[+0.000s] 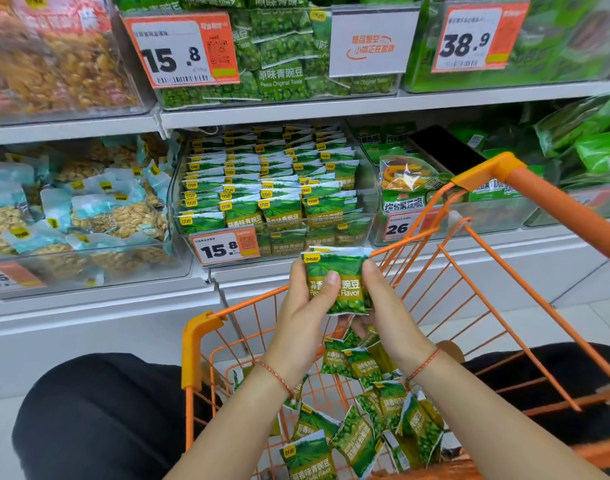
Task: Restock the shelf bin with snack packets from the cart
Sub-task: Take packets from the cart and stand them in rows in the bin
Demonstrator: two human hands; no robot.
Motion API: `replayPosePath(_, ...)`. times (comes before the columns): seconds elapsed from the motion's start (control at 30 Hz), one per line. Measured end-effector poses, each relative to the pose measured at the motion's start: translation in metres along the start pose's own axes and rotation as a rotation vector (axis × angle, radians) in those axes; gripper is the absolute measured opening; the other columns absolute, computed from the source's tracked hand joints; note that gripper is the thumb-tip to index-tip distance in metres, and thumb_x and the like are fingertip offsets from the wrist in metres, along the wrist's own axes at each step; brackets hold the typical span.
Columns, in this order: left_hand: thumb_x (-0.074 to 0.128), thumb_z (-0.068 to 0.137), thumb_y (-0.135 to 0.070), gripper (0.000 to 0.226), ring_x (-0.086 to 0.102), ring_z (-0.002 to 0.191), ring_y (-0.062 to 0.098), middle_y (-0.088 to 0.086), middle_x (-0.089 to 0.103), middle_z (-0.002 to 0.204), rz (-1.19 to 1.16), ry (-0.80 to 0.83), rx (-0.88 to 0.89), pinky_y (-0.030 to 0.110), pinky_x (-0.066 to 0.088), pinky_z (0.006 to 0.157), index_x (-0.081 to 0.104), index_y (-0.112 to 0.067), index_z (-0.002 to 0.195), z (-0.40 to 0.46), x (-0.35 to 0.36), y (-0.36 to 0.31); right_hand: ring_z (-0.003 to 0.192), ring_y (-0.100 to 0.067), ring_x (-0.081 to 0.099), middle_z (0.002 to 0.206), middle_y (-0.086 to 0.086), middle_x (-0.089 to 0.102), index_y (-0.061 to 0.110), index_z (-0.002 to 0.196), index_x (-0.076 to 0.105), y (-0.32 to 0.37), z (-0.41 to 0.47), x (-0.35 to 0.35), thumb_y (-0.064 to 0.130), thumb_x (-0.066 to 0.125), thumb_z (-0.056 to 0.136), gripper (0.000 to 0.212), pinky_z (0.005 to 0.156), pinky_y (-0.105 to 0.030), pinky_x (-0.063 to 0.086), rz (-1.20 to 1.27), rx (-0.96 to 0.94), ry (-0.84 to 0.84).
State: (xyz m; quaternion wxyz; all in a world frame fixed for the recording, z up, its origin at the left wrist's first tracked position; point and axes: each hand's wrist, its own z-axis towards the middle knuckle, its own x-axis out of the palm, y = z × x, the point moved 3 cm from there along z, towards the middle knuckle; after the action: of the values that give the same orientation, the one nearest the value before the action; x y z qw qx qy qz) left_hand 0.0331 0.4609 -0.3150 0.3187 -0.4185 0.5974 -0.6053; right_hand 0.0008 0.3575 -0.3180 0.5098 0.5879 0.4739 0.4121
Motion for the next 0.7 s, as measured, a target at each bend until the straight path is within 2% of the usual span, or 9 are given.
replayPosePath(0.07,0.047,0.096,-0.015,0.024,0.058,0.086,-0.02,-0.037,0.065,0.089,-0.014,0.012,0.024,0.002,0.042,0.073,0.044,-0.035,0.108,0.001,0.002,-0.001,0.063,-0.007,0.055,0.095,0.012,0.062,0.022,0.117,0.047,-0.001,-0.001,0.0,0.076,0.042,0.079,0.065,0.049,-0.018,0.038,-0.051,-0.041,0.047)
replayPosePath(0.13,0.048,0.095,-0.012,0.028,0.061,0.087,-0.013,-0.026,0.068,0.092,-0.046,0.018,0.001,0.007,0.045,0.074,0.045,-0.031,0.116,0.003,-0.001,0.002,0.059,0.007,0.055,0.082,0.027,0.063,0.028,0.115,0.046,0.006,-0.003,0.0,0.052,0.053,0.081,0.042,0.049,-0.01,0.04,-0.065,-0.086,0.056)
replayPosePath(0.2,0.052,0.094,-0.015,0.021,0.063,0.085,-0.003,-0.013,0.068,0.089,-0.099,0.01,-0.032,0.013,0.048,0.075,0.048,-0.03,0.108,0.005,-0.003,0.002,0.053,0.01,0.054,0.076,0.024,0.063,0.035,0.107,0.045,0.011,-0.005,-0.001,0.035,0.056,0.085,0.025,0.048,-0.009,0.04,-0.082,-0.106,0.041)
replayPosePath(0.3,0.064,0.075,-0.04,0.033,0.058,0.101,0.017,0.004,0.061,0.104,-0.089,0.017,-0.07,0.038,0.044,0.095,0.052,-0.029,0.104,0.013,-0.01,-0.002,0.056,0.011,0.053,0.076,0.027,0.057,0.039,0.102,0.045,0.016,-0.006,-0.001,0.031,0.057,0.087,0.021,0.05,-0.01,0.041,-0.096,-0.113,0.046)
replayPosePath(0.43,0.064,0.068,-0.027,0.058,0.062,0.1,0.013,0.003,0.059,0.112,0.059,0.141,-0.059,0.027,0.048,0.088,0.053,-0.032,0.124,0.027,-0.028,-0.024,0.09,0.013,0.051,0.103,0.048,0.039,0.046,0.112,0.038,0.025,-0.003,-0.011,0.049,0.06,0.077,0.041,0.084,-0.03,0.053,-0.2,-0.087,0.028)
replayPosePath(0.5,0.063,0.069,-0.017,0.056,0.067,0.093,0.013,0.006,0.068,0.109,0.044,0.319,-0.095,0.022,0.052,0.077,0.056,-0.02,0.125,0.033,-0.038,-0.039,0.075,0.002,0.058,0.098,0.028,0.06,0.039,0.105,0.047,0.037,0.004,-0.017,0.049,0.065,0.073,0.038,0.071,-0.037,0.053,-0.238,-0.083,0.077)
replayPosePath(0.57,0.062,0.072,-0.012,0.05,0.067,0.096,0.017,0.007,0.069,0.113,0.11,0.451,-0.127,0.024,0.054,0.077,0.059,-0.013,0.122,0.043,-0.048,-0.051,0.08,-0.003,0.061,0.107,0.011,0.062,0.035,0.107,0.052,0.052,0.012,-0.017,0.058,0.065,0.063,0.051,0.063,-0.031,0.053,-0.332,-0.08,0.166)
replayPosePath(0.63,0.062,0.076,-0.01,0.05,0.064,0.107,0.023,0.01,0.065,0.121,0.199,0.539,-0.154,0.027,0.053,0.084,0.057,-0.009,0.126,0.055,-0.052,-0.06,0.081,0.005,0.059,0.113,0.016,0.057,0.041,0.102,0.052,0.062,0.024,-0.019,0.06,0.063,0.061,0.046,0.059,-0.019,0.051,-0.386,-0.09,0.235)
replayPosePath(0.7,0.067,0.078,-0.012,0.053,0.061,0.114,0.024,0.009,0.063,0.125,0.262,0.586,-0.159,0.029,0.052,0.089,0.055,-0.01,0.129,0.069,-0.052,-0.067,0.058,0.007,0.055,0.091,0.025,0.063,0.046,0.101,0.049,0.072,0.033,-0.022,0.051,0.062,0.073,0.032,0.05,-0.012,0.042,-0.362,-0.076,0.268)
